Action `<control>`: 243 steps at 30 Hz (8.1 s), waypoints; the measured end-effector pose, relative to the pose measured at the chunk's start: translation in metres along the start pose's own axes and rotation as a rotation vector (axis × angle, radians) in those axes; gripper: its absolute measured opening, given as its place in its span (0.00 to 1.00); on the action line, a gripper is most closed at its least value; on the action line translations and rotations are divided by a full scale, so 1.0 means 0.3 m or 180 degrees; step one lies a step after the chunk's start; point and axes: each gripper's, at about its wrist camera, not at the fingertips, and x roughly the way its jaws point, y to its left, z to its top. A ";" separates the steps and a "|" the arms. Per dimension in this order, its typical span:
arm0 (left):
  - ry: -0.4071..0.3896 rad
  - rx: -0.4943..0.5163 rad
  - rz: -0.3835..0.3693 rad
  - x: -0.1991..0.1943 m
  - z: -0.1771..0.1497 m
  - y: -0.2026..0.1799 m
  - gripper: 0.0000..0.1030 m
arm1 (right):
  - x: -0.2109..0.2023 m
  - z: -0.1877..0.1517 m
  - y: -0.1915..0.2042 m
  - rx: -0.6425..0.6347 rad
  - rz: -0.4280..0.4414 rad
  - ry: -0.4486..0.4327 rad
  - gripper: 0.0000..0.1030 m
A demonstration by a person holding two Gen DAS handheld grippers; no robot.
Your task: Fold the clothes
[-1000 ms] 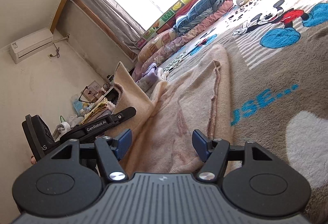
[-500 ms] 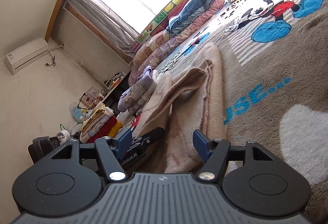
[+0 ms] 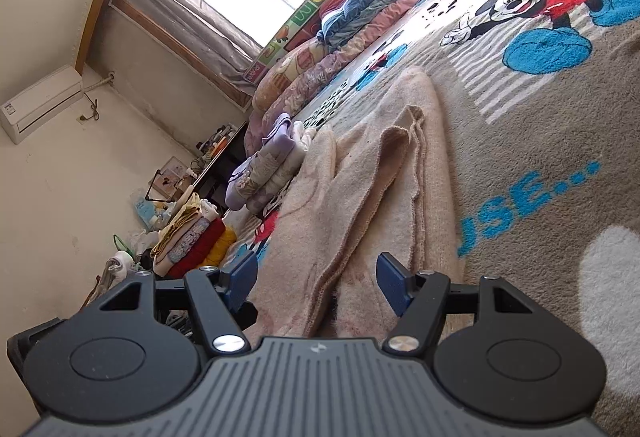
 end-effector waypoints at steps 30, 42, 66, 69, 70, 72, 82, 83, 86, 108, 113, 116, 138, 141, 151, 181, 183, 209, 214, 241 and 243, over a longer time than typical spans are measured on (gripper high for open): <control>0.0370 0.1791 0.0098 -0.087 -0.217 0.002 0.56 | 0.304 0.093 0.067 -0.0250 -0.0430 0.0078 0.07; 0.0303 0.1879 0.0067 -0.083 -0.222 -0.019 0.56 | 0.256 0.183 0.188 -0.0572 -0.0195 0.0254 0.07; 0.0475 0.1768 -0.0108 -0.067 -0.231 -0.022 0.56 | 0.127 0.138 0.088 -0.0486 -0.0410 0.0164 0.07; 0.0510 0.1726 -0.0133 -0.064 -0.232 -0.020 0.56 | 0.141 0.129 0.073 -0.0523 -0.0509 0.0170 0.06; 0.0517 0.1716 -0.0140 -0.064 -0.232 -0.019 0.56 | 0.150 0.126 0.054 -0.0489 -0.0572 0.0178 0.06; 0.0531 0.1681 -0.0157 -0.066 -0.230 -0.018 0.57 | 0.162 0.122 0.017 -0.0388 -0.0658 0.0199 0.06; 0.0241 0.1032 -0.0414 -0.121 -0.147 0.045 0.57 | 0.111 0.131 -0.087 0.0395 -0.0417 -0.0042 0.47; 0.0205 0.0951 -0.0446 -0.123 -0.138 0.050 0.57 | 0.113 0.136 -0.095 0.0438 -0.0402 -0.0051 0.47; 0.0195 0.0855 -0.0477 -0.109 -0.128 0.054 0.57 | 0.143 0.152 -0.104 0.0505 -0.0377 -0.0048 0.47; 0.0104 0.0053 -0.0296 -0.134 -0.094 0.236 0.62 | 0.206 0.170 -0.020 -0.0693 -0.0827 -0.0098 0.08; -0.0212 -0.0392 -0.0080 -0.168 -0.054 0.327 0.29 | 0.200 0.193 0.004 -0.0662 -0.0685 -0.0149 0.07; -0.0165 -0.0326 -0.0144 -0.149 -0.050 0.305 0.28 | 0.193 0.204 0.014 -0.0614 -0.0634 -0.0183 0.07; 0.0406 0.0579 -0.0599 -0.037 -0.098 0.100 0.43 | 0.169 0.197 -0.081 -0.0158 -0.0763 -0.0129 0.07; 0.0348 0.0903 -0.0701 -0.035 -0.111 0.014 0.53 | 0.180 0.210 -0.077 -0.0176 -0.0758 -0.0068 0.07; 0.0503 0.1871 -0.0266 0.058 -0.197 -0.190 0.53 | 0.196 0.235 -0.047 -0.0243 -0.0849 -0.0026 0.06; 0.0428 0.0260 0.0325 0.183 -0.046 0.142 0.09 | 0.215 0.231 -0.112 0.0037 -0.1055 0.0078 0.07; 0.0490 0.0433 0.0313 0.182 -0.084 0.123 0.09 | 0.216 0.232 -0.116 0.0050 -0.1051 0.0086 0.07; 0.0044 0.1597 -0.0390 -0.060 -0.203 -0.190 0.59 | 0.208 0.268 -0.070 0.0088 -0.0984 0.0105 0.07; 0.0124 0.2142 -0.0057 0.016 -0.249 -0.288 0.47 | 0.211 0.278 -0.053 0.0133 -0.0985 0.0097 0.07; 0.0181 -0.1003 -0.0550 -0.043 -0.121 0.100 0.08 | 0.422 0.296 0.273 -0.0221 -0.0734 0.0070 0.07; 0.0214 -0.1183 -0.0575 -0.051 -0.129 0.130 0.08 | 0.452 0.281 0.298 -0.0293 -0.0732 0.0106 0.07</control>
